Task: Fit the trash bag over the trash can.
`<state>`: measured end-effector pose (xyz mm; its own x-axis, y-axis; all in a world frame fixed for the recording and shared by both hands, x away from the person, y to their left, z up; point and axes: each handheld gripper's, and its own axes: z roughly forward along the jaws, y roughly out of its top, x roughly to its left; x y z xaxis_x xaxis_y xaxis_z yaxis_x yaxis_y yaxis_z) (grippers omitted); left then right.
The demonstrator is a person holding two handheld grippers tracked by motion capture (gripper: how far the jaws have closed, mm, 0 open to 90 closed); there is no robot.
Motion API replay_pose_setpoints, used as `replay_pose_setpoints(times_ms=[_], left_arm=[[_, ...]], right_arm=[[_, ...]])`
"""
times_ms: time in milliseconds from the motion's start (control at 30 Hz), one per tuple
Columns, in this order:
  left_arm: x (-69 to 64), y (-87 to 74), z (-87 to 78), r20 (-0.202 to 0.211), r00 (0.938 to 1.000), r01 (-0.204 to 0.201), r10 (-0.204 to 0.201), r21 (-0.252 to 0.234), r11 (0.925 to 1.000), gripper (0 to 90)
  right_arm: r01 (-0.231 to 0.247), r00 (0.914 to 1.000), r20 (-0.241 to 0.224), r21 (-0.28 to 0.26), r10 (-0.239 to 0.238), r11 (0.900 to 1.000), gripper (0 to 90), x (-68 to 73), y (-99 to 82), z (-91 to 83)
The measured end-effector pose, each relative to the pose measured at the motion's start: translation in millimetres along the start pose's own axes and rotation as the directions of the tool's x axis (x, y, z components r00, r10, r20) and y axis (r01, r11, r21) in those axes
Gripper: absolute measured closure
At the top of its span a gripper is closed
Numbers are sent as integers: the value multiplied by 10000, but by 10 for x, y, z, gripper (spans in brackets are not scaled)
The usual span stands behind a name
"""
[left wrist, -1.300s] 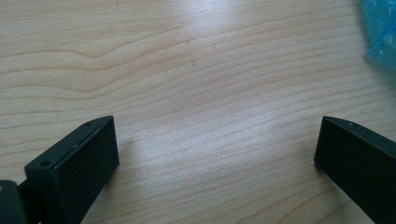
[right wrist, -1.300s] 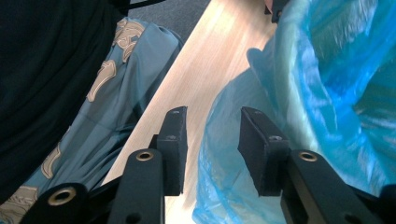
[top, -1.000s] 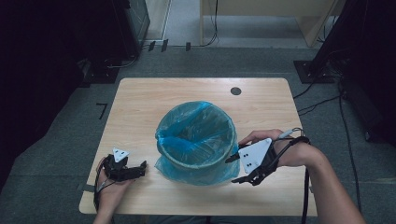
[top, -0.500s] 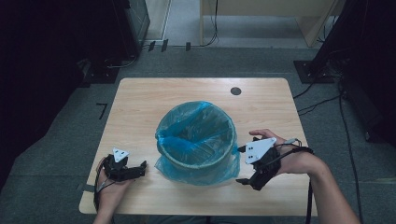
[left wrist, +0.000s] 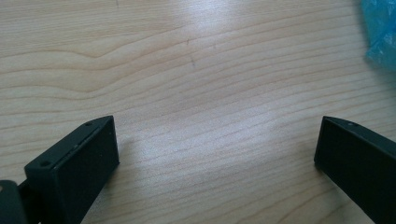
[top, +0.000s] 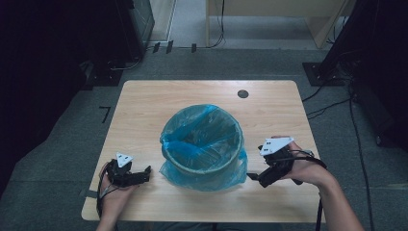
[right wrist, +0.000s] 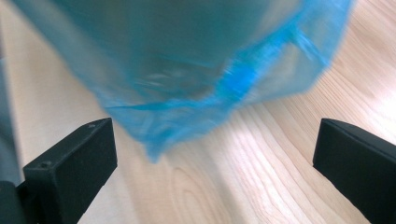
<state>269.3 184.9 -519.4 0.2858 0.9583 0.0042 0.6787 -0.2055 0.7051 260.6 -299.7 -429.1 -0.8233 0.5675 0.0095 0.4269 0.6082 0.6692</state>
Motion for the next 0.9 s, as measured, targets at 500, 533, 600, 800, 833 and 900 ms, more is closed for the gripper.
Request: replay_pose_setpoints(times_ms=[500,533,600,800,833,900], left_arm=[[0,1,-1,3,10000,0,0,11,10000,0],[0,1,-1,2,10000,1,-1,10,10000,0],[0,1,-1,2,10000,-2,2,11,10000,0],[-1,0,0,4,10000,23,-23,-8,10000,0],[-1,1,0,3,10000,12,-12,-1,10000,0],[0,1,0,3,10000,10,-10,2,10000,0]], right_arm=[[-2863,9334,2229,-105,2813,9581,0,-437,-582,223],[-2944,9281,2345,-131,2892,9556,0,-447,-609,229],[-3047,9211,2507,-115,2977,9524,0,-456,-633,234],[-3667,8717,3467,-70,3462,9303,0,-516,-803,255],[-3751,8654,3556,-72,3530,9270,0,-524,-832,257],[-3924,8544,3686,-47,3664,9198,0,-537,-893,257]])
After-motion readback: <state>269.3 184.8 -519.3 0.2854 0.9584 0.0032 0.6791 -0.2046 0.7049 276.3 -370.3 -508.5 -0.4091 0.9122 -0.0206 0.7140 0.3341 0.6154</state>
